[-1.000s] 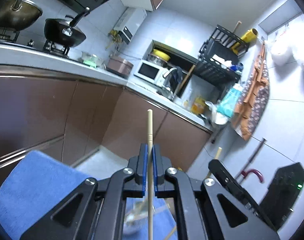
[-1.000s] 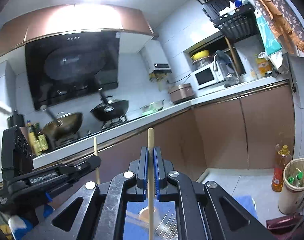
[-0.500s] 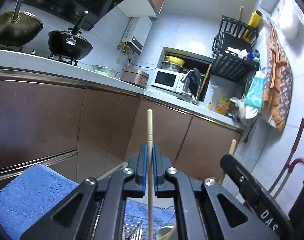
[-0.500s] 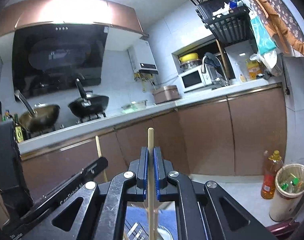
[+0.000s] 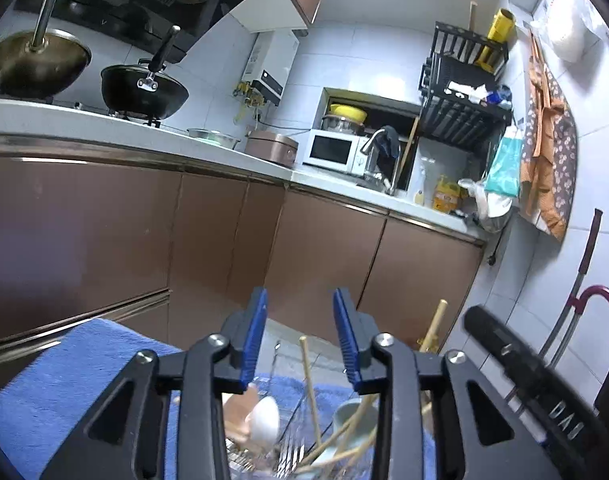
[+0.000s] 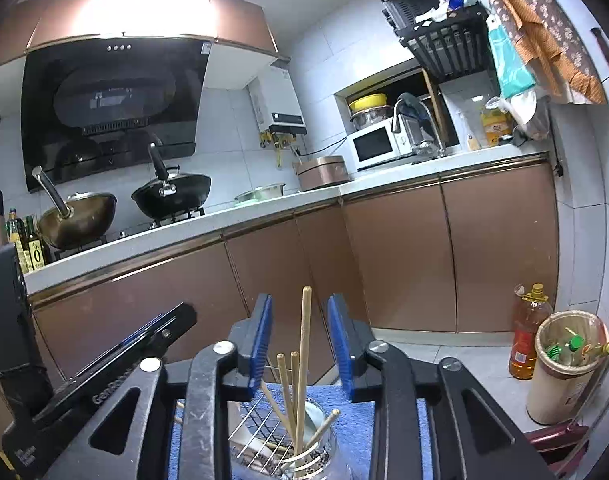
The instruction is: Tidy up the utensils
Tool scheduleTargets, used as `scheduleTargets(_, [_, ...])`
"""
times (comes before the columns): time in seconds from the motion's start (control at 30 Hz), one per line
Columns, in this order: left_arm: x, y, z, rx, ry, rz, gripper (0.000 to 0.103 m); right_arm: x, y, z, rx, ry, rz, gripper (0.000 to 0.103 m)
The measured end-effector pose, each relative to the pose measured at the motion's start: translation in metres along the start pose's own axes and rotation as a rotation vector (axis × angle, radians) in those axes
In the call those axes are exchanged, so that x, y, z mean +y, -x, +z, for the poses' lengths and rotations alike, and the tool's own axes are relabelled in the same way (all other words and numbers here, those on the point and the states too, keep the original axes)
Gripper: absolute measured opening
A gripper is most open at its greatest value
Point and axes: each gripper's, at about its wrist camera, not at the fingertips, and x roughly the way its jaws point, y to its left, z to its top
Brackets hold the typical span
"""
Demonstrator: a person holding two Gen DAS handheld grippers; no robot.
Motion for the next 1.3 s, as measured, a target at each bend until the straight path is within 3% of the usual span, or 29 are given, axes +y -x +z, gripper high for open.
scheduleTargets(0.1, [-0.001, 0.019, 0.005, 0.033, -0.044, 0.035, 0.046, -0.002, 0.019, 0.005, -0.002, -0.018, -0.014, 0.036])
scheduleTargets(0.27, [-0.01, 0.05, 0.004, 0.114, -0.159, 0.08, 0.052, 0.003, 0.049, 0.008, 0.035, -0.008, -0.045, 0.051])
scheduleTargets(0.33, [-0.011, 0.064, 0.001, 0.144, -0.198, 0.103, 0.059, 0.008, 0.063, 0.006, 0.055, 0.001, -0.059, 0.062])
scheduleTargets(0.53, [0.001, 0.112, -0.005, 0.192, -0.242, 0.173, 0.06, 0.019, 0.093, -0.007, 0.123, -0.007, -0.1, 0.075])
scheduleTargets(0.77, [0.006, 0.167, -0.004, 0.167, -0.302, 0.262, 0.063, 0.041, 0.126, -0.017, 0.152, 0.018, -0.146, 0.084])
scheduleTargets(0.83, [0.007, 0.185, -0.003, 0.143, -0.306, 0.291, 0.073, 0.049, 0.134, -0.02, 0.165, 0.021, -0.149, 0.089])
scheduleTargets(0.93, [0.008, 0.207, -0.002, 0.12, -0.309, 0.313, 0.075, 0.061, 0.145, -0.027, 0.178, 0.042, -0.168, 0.1])
scheduleTargets(1.3, [0.021, 0.268, 0.002, 0.088, -0.315, 0.346, 0.077, 0.099, 0.178, -0.037, 0.185, 0.103, -0.175, 0.103])
